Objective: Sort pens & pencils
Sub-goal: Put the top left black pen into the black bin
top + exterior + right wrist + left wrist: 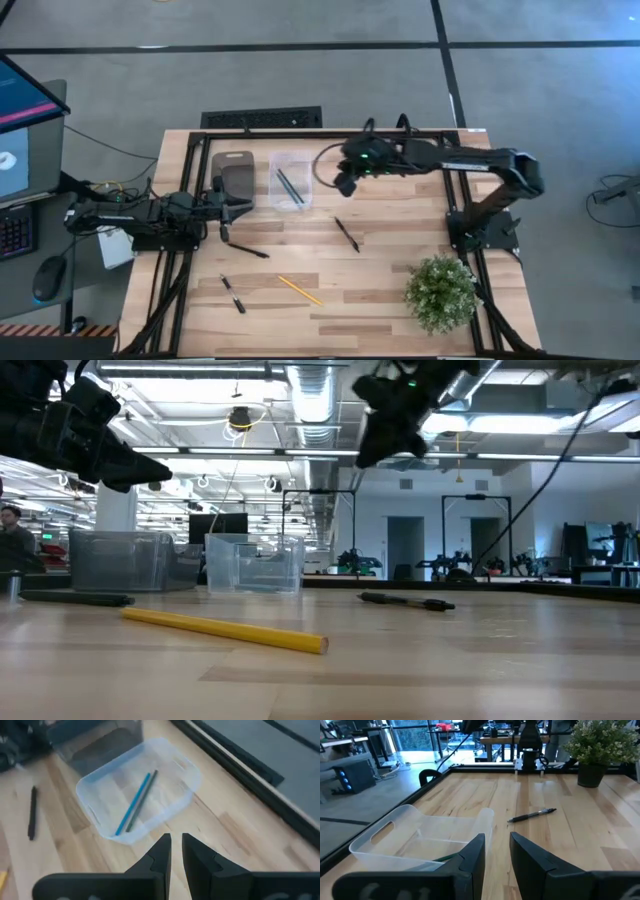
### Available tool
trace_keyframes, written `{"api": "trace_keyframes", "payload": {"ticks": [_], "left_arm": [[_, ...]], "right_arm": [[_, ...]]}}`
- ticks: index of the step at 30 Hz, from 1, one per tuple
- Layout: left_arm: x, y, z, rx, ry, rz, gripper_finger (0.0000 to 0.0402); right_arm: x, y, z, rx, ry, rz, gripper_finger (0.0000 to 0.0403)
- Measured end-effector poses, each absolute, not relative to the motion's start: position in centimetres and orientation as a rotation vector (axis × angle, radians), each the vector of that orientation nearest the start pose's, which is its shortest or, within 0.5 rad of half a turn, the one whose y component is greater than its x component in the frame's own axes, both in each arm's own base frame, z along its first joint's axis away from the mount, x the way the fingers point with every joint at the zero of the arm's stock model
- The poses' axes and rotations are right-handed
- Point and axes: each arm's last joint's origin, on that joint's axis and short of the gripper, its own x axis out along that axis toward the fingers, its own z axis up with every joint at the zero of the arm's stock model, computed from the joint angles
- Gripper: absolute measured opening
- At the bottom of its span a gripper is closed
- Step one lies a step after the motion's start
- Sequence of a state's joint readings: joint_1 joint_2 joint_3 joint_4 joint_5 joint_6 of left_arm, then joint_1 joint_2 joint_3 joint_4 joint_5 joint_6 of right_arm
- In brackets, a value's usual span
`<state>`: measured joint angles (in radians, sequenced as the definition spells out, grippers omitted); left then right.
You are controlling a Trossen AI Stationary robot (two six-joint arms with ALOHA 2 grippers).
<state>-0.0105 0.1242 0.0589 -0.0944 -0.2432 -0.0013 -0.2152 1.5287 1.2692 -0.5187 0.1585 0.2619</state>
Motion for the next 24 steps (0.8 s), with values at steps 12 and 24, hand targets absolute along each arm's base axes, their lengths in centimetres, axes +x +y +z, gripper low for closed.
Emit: {"api": "trace_keyframes", "payload": {"ticks": [12, 24], "left_arm": [[10.1, 0.6, 16.5, 0.125, 0.169, 0.228, 0.0082], [10.1, 0.6, 16.5, 0.085, 0.164, 0.231, 0.0082]], "right_arm": [[26.3, -3.7, 24.1, 0.526, 0.541, -0.476, 0.0067], [27.6, -2.2, 20.9, 0.355, 0.604, -0.541, 0.0067]]}}
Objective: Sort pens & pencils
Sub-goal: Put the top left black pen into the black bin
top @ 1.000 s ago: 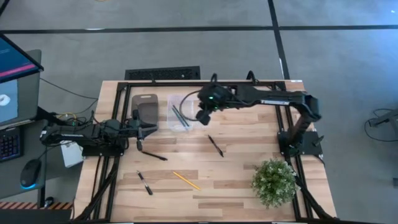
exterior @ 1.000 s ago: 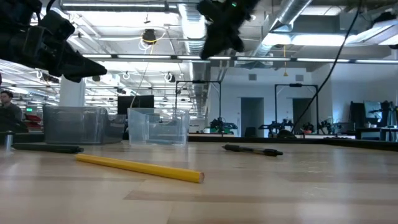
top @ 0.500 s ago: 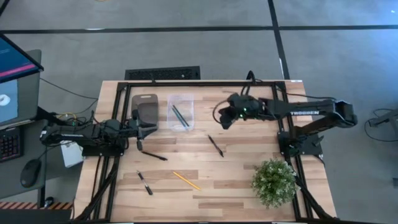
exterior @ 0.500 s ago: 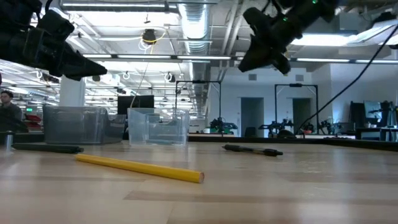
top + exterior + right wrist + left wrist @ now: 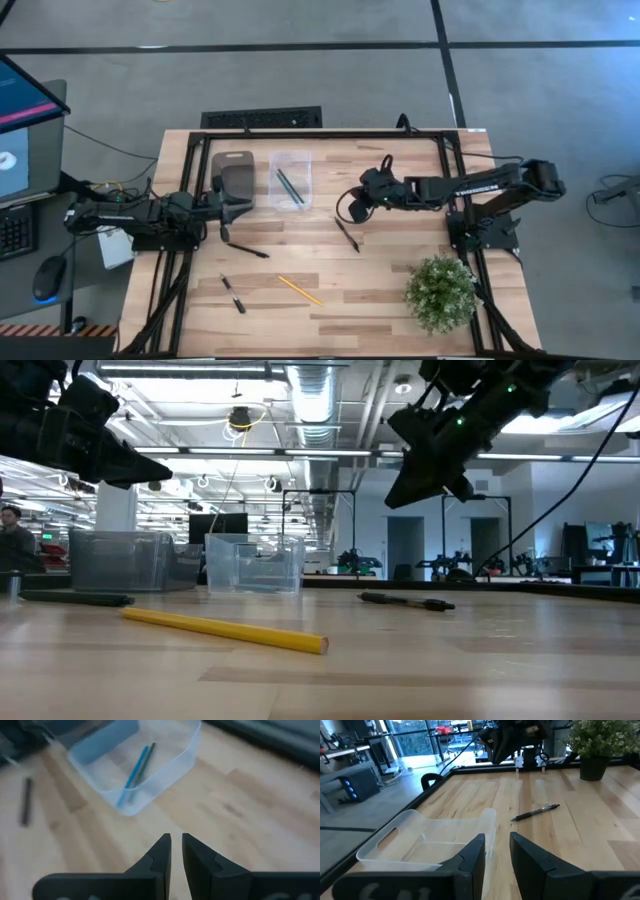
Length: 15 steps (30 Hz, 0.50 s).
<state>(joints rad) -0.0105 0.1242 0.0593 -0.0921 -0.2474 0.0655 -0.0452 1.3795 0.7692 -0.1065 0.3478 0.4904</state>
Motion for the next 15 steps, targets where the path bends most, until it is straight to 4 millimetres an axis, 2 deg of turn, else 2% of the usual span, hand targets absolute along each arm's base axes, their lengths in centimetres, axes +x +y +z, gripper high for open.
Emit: {"api": "trace_keyframes", "payload": {"ticks": [6, 12, 15], "left_arm": [[10.1, 0.6, 16.5, 0.048, 0.16, 0.235, 0.0082], [10.1, 0.6, 16.5, 0.037, 0.158, 0.236, 0.0082], [10.1, 0.6, 16.5, 0.026, 0.157, 0.238, 0.0082]], "right_arm": [[27.7, -3.0, 20.5, 0.221, 0.636, -0.566, 0.0067], [27.1, -3.3, 19.5, 0.248, 0.661, -0.592, 0.0067], [26.7, -2.9, 18.4, 0.294, 0.637, -0.597, 0.0067]]}}
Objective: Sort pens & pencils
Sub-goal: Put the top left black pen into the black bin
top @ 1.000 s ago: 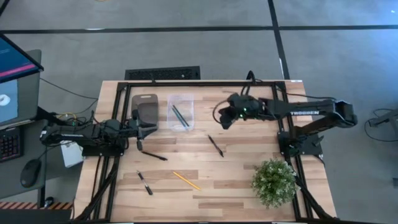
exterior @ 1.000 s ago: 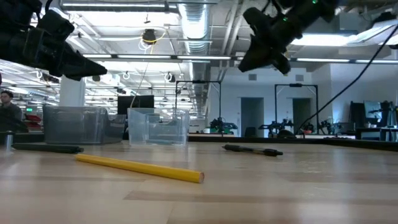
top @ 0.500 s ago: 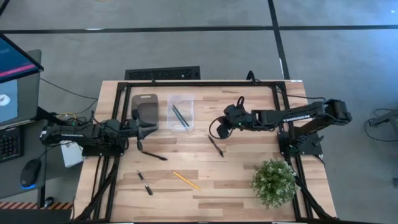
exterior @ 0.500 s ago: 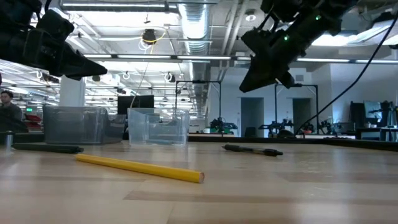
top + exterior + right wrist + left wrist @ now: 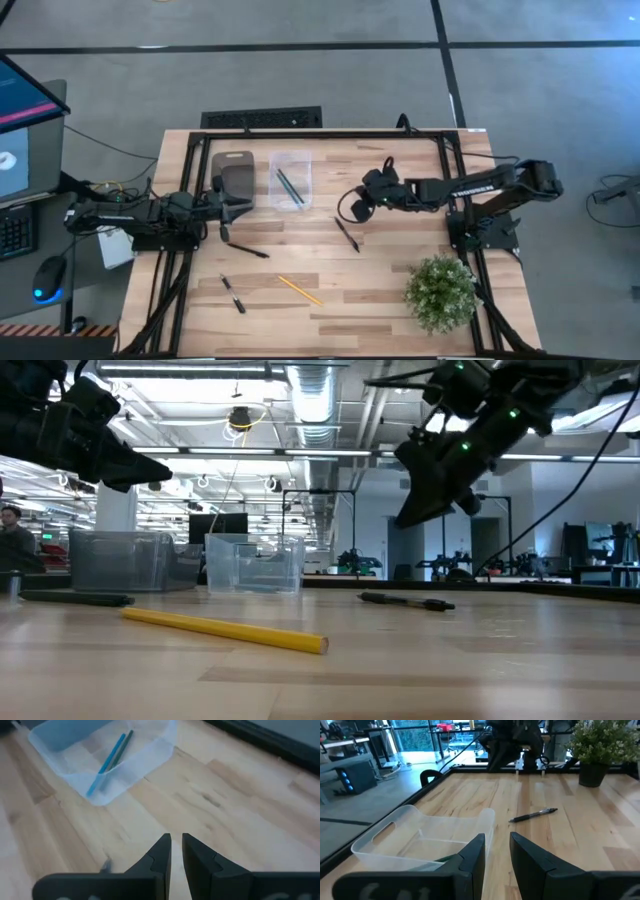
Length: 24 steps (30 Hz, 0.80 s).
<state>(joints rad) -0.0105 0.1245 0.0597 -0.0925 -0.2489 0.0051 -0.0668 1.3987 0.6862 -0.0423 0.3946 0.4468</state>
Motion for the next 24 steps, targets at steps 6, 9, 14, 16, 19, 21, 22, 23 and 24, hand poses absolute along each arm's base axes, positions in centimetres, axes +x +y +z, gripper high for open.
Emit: {"api": "trace_keyframes", "payload": {"ticks": [6, 9, 14, 16, 19, 21, 22, 23, 24], "left_arm": [[10.1, 0.6, 16.5, 0.044, 0.158, 0.236, 0.0082], [10.1, 0.6, 16.5, 0.05, 0.159, 0.237, 0.0082], [10.1, 0.6, 16.6, 0.064, 0.159, 0.237, 0.0082], [10.1, 0.6, 16.6, 0.084, 0.156, 0.236, 0.0082], [10.1, 0.6, 16.7, 0.082, 0.143, 0.238, 0.0082], [10.2, 0.6, 16.8, 0.054, 0.13, 0.242, 0.0082], [10.2, 0.6, 16.8, 0.045, 0.126, 0.245, 0.0082], [10.2, 0.6, 16.8, 0.031, 0.125, 0.251, 0.0083], [10.1, 0.7, 16.8, 0.014, 0.123, 0.257, 0.0085]], "right_arm": [[26.0, -1.8, 16.7, 0.343, 0.502, -0.543, 0.0067], [25.6, -1.6, 16.2, 0.355, 0.483, -0.535, 0.0067], [25.4, -1.6, 15.9, 0.371, 0.486, -0.543, 0.0067], [25.4, -1.6, 15.9, 0.369, 0.484, -0.546, 0.0067], [25.4, -1.7, 15.9, 0.341, 0.484, -0.563, 0.0067], [25.4, -1.7, 15.9, 0.315, 0.489, -0.561, 0.0067], [25.4, -1.7, 15.9, 0.299, 0.493, -0.559, 0.0067], [25.4, -1.8, 15.9, 0.285, 0.497, -0.557, 0.0067], [25.4, -1.9, 15.9, 0.276, 0.5, -0.558, 0.0067]]}}
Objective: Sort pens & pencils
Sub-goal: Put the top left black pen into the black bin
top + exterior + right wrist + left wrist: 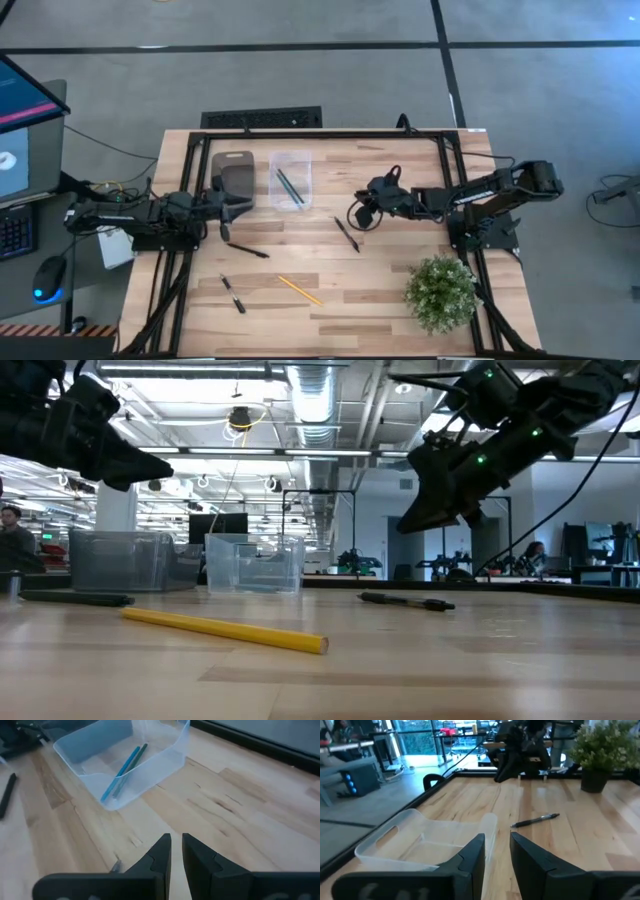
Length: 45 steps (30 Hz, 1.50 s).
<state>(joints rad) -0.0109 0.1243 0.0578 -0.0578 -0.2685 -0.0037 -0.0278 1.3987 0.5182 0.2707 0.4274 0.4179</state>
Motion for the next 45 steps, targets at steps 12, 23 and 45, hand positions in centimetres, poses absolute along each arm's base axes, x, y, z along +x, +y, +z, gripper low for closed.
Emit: {"api": "trace_keyframes", "payload": {"ticks": [12, 23, 45], "left_arm": [[10.1, 0.7, 16.8, -0.047, 0.113, 0.267, 0.0189], [9.9, 0.3, 18.6, 0.025, 0.105, 0.143, 0.0248], [14.6, -0.8, 20.8, 0.195, 0.461, -0.154, 0.0261]], "right_arm": [[25.3, -2.6, 15.9, 0.286, 0.497, -0.581, 0.0067], [24.4, -1.4, 18.4, 0.306, 0.398, -0.544, 0.0067], [24.0, -3.0, 19.3, 0.213, 0.385, -0.577, 0.0067]]}}
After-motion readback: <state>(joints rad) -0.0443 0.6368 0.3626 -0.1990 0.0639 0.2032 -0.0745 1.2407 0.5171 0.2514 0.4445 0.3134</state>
